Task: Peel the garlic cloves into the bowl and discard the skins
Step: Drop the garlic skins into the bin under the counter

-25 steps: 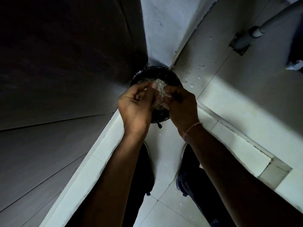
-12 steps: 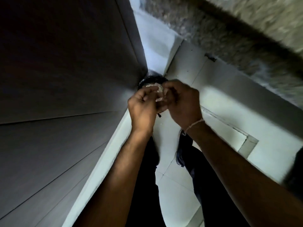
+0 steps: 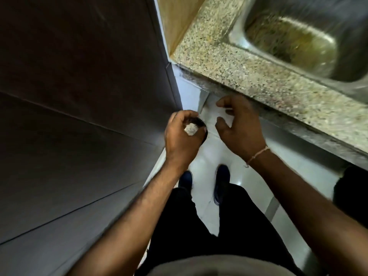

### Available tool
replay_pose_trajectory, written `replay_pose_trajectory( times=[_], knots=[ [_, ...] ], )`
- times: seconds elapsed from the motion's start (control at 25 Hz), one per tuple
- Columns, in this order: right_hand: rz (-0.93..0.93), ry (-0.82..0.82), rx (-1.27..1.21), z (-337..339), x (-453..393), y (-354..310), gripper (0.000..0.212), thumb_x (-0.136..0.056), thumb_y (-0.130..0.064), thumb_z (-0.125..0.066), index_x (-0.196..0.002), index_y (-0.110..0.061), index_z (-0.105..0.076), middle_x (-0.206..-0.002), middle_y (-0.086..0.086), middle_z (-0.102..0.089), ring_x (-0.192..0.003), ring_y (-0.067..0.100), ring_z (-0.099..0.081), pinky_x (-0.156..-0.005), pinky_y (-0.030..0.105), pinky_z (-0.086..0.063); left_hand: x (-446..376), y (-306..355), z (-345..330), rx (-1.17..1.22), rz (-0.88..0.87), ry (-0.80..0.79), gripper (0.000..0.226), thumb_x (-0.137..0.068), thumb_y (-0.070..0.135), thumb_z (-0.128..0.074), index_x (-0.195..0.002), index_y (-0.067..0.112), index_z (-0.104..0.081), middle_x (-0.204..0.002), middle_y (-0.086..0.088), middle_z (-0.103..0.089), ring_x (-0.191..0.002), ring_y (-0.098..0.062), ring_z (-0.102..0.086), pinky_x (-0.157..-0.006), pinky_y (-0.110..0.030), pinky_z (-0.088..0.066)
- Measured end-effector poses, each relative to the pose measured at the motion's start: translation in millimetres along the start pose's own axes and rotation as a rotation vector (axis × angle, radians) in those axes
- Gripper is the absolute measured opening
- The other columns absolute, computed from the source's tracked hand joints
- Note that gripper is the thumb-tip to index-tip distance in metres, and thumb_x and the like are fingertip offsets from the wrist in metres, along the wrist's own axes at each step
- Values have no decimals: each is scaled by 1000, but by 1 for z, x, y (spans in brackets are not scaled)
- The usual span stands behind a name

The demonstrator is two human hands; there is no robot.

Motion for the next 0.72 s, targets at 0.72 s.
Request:
replay_pose_trajectory(
  times=[0.72],
  knots=[
    [-368, 763, 291, 240, 226, -13, 42, -86, -7, -74, -127, -8, -65, -140, 10, -59, -135, 28, -52, -112, 46, -42, 152, 236, -167, -243, -972, -905, 45, -83, 18, -82, -124, 20, -66, -127, 8, -67, -120, -14, -61, -104, -37, -50]
  ],
)
Point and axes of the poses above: each hand's wrist, its own x-axis away from the middle knuckle, its own z-axis out of the back of the hand, y = z × x, the point moved 5 cm from there along -x, towards the middle knuckle
